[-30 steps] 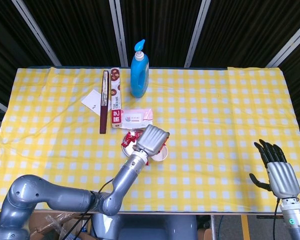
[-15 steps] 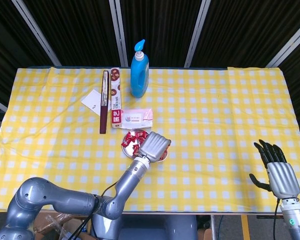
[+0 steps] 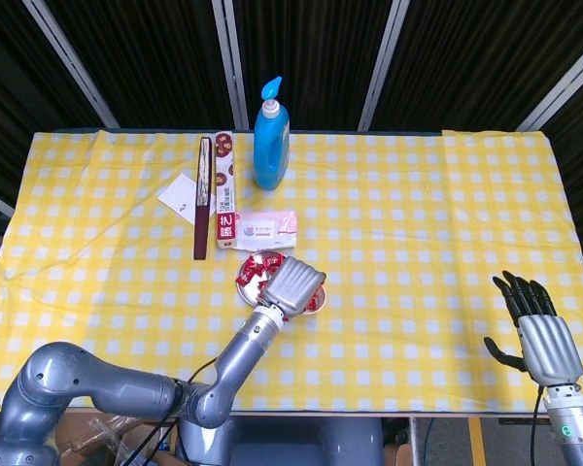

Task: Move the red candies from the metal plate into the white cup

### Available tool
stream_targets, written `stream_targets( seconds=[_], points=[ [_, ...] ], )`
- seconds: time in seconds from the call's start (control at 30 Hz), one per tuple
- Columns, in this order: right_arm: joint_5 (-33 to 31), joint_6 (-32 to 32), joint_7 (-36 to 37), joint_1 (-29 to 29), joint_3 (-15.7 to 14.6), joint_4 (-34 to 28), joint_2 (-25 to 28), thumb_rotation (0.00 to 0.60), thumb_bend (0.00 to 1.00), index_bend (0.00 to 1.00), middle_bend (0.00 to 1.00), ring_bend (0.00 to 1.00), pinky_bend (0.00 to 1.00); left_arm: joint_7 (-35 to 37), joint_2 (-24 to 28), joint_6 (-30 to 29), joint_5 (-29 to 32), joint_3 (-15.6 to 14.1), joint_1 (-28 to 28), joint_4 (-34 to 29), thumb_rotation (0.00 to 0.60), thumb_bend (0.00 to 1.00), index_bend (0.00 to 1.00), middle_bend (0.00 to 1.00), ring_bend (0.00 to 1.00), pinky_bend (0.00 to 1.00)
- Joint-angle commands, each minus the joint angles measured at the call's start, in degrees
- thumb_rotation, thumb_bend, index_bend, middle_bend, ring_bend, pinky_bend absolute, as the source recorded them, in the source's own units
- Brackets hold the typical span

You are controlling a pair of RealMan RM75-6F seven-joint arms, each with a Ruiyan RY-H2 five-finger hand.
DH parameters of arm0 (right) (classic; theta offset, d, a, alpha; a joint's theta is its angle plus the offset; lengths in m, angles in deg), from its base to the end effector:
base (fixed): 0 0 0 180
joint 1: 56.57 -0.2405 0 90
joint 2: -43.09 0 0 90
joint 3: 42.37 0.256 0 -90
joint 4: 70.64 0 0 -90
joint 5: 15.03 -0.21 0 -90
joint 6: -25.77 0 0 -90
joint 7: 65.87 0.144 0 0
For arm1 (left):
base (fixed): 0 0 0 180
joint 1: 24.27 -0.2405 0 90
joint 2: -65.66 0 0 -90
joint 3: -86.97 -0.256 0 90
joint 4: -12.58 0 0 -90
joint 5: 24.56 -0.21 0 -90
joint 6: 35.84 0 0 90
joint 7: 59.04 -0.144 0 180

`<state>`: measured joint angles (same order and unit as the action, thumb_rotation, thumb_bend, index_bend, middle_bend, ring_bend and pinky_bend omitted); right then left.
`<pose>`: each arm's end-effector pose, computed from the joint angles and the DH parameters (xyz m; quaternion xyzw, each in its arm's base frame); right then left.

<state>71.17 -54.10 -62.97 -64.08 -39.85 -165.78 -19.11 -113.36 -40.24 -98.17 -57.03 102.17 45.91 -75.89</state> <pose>-0.3002 -0.1925 0.1521 0.6107 -0.4200 0.3928 0.5443 0.0316 0.3189 -0.0981 -0.8203 -0.2780 -0.3249 0.3798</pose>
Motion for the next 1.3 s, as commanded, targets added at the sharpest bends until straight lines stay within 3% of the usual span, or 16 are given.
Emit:
stream_targets(
  seconds=[0.03, 0.5, 1.0, 1.3],
  points=[
    [0.0, -0.1, 0.1, 0.0, 0.0, 0.0, 0.0, 0.600, 0.36, 0.00, 0.00, 0.00, 0.00, -1.1, 0.5, 0.1, 1.7, -0.1, 0.4, -0.7, 0.600, 0.41, 0.49, 0.54, 0.86, 0.92],
    [0.2, -0.2, 0.1, 0.0, 0.0, 0.1, 0.0, 0.600, 0.36, 0.00, 0.00, 0.00, 0.00, -1.0, 2.2, -1.1, 2.6, 0.6, 0.6, -3.8, 0.600, 0.35, 0.42, 0.42, 0.86, 0.92],
    [0.1, -0.3, 0.2, 0.1, 0.0, 0.1, 0.0, 0.600, 0.36, 0.00, 0.00, 0.00, 0.00, 1.2, 3.6, -2.9, 0.3, 1.1, -0.1, -5.9, 0.600, 0.34, 0.38, 0.38, 0.86, 0.92],
    [0.5, -0.2, 0.2, 0.0, -0.1, 0.0, 0.0, 0.600, 0.36, 0.00, 0.00, 0.00, 0.00, -1.7, 9.1, -5.0, 4.3, -1.7, -2.6, -8.0, 0.600, 0.17, 0.21, 0.26, 0.86, 0.92]
  ],
)
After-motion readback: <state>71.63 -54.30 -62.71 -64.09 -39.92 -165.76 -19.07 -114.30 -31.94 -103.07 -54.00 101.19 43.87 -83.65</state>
